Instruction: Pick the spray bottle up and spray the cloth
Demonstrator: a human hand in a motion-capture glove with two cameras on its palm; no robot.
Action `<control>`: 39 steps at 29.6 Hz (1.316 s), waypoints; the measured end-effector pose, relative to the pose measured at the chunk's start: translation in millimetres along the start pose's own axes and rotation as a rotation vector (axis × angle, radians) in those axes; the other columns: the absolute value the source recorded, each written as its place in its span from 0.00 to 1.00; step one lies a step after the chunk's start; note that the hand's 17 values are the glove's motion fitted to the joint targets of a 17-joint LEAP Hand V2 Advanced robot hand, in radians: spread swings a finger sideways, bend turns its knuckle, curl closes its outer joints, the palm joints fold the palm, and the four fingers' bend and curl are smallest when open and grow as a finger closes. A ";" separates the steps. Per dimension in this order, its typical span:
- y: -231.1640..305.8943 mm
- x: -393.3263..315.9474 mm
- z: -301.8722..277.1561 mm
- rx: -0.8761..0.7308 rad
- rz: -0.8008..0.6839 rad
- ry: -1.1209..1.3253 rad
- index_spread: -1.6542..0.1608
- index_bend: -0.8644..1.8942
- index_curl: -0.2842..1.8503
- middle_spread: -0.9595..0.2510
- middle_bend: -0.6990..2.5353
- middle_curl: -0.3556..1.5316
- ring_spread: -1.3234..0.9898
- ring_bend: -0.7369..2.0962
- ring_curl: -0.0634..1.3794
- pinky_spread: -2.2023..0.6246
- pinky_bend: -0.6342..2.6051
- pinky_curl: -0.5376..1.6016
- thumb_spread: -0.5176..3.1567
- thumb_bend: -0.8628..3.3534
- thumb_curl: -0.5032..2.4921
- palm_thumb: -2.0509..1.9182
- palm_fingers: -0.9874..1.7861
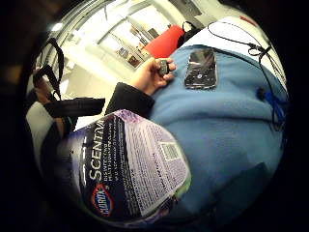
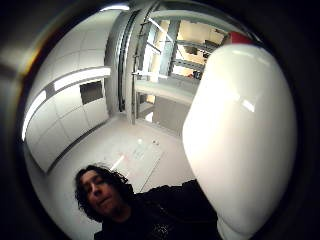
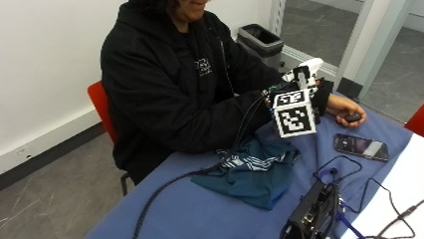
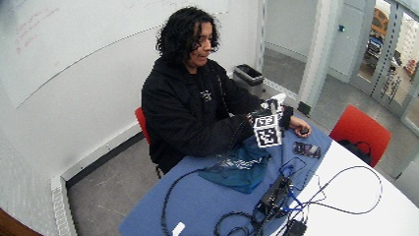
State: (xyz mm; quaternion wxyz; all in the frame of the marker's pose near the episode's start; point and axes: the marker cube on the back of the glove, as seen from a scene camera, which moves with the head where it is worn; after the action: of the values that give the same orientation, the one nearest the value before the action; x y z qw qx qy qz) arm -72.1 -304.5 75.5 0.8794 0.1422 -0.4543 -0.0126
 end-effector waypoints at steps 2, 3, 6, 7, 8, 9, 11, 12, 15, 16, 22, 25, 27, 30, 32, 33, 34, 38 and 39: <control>0.0 0.6 0.2 0.001 -0.001 0.002 0.75 0.38 0.42 0.61 0.37 0.47 0.47 0.50 0.41 0.67 0.33 0.46 0.22 0.20 0.44 0.77 0.83; 0.0 1.0 0.1 0.000 -0.001 0.001 0.75 0.38 0.42 0.60 0.37 0.47 0.47 0.50 0.41 0.67 0.33 0.46 0.22 0.20 0.44 0.77 0.83; 0.0 2.4 -0.6 -0.015 -0.001 -0.018 0.75 0.38 0.42 0.60 0.37 0.47 0.47 0.50 0.41 0.67 0.34 0.47 0.22 0.20 0.44 0.77 0.83; 0.0 2.8 -1.0 -0.025 0.001 -0.029 0.75 0.38 0.42 0.60 0.37 0.47 0.47 0.50 0.41 0.67 0.34 0.47 0.22 0.20 0.44 0.77 0.83; 0.2 3.2 -1.5 -0.038 0.005 -0.039 0.75 0.38 0.42 0.60 0.37 0.47 0.47 0.50 0.41 0.67 0.34 0.47 0.22 0.20 0.44 0.77 0.83; 0.6 3.8 -2.1 -0.055 0.012 -0.049 0.75 0.38 0.42 0.60 0.37 0.47 0.47 0.50 0.40 0.67 0.34 0.47 0.22 0.20 0.44 0.77 0.82; 2.8 6.1 -3.4 -0.100 0.037 -0.063 0.75 0.38 0.42 0.60 0.37 0.47 0.47 0.49 0.40 0.67 0.34 0.47 0.22 0.20 0.44 0.77 0.82; 4.8 7.6 -4.6 -0.126 0.053 -0.065 0.75 0.38 0.42 0.60 0.37 0.47 0.47 0.49 0.40 0.67 0.34 0.47 0.23 0.20 0.44 0.77 0.81; 14.4 11.4 -12.1 -0.201 0.094 -0.034 0.76 0.33 0.39 0.64 0.37 0.47 0.49 0.49 0.40 0.70 0.33 0.46 0.26 0.19 0.43 0.76 0.73; 18.5 11.8 -16.1 -0.221 0.103 -0.005 0.76 0.33 0.39 0.65 0.37 0.48 0.49 0.49 0.39 0.72 0.31 0.45 0.28 0.19 0.43 0.76 0.70; 48.3 -1.4 -49.4 -0.270 0.102 0.224 0.78 0.33 0.36 0.76 0.34 0.45 0.54 0.45 0.39 0.80 0.30 0.46 0.35 0.19 0.40 0.73 0.54; 68.0 -11.3 -69.1 -0.303 0.119 0.329 0.78 0.33 0.33 0.79 0.32 0.44 0.56 0.44 0.36 0.82 0.31 0.44 0.37 0.19 0.39 0.72 0.53; 77.7 -17.5 -80.8 -0.322 0.147 0.403 0.77 0.33 0.32 0.80 0.32 0.43 0.56 0.43 0.34 0.83 0.31 0.44 0.38 0.19 0.38 0.71 0.52; 88.1 -27.6 -93.9 -0.352 0.189 0.545 0.76 0.32 0.29 0.82 0.32 0.42 0.57 0.43 0.33 0.84 0.33 0.44 0.40 0.19 0.37 0.70 0.48; 93.7 -33.3 -99.5 -0.364 0.199 0.654 0.75 0.31 0.28 0.82 0.31 0.42 0.58 0.43 0.33 0.85 0.34 0.45 0.42 0.19 0.36 0.69 0.46; 96.9 -36.8 -102.8 -0.368 0.201 0.712 0.75 0.32 0.27 0.83 0.31 0.42 0.59 0.42 0.33 0.85 0.35 0.45 0.42 0.19 0.36 0.69 0.45; 100.6 -41.3 -106.9 -0.375 0.203 0.771 0.74 0.32 0.27 0.83 0.30 0.41 0.59 0.42 0.33 0.85 0.35 0.45 0.43 0.19 0.35 0.68 0.44; 113.0 -57.6 -121.9 -0.405 0.210 0.938 0.73 0.34 0.25 0.83 0.30 0.40 0.60 0.42 0.32 0.86 0.35 0.45 0.44 0.20 0.34 0.68 0.42; 114.7 -60.0 -124.0 -0.407 0.210 0.962 0.73 0.34 0.25 0.83 0.29 0.40 0.60 0.42 0.31 0.86 0.35 0.45 0.44 0.20 0.34 0.68 0.42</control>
State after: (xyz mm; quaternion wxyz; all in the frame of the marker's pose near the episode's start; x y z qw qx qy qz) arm -20.1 -155.8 -10.1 0.9947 -0.0878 0.0001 0.0543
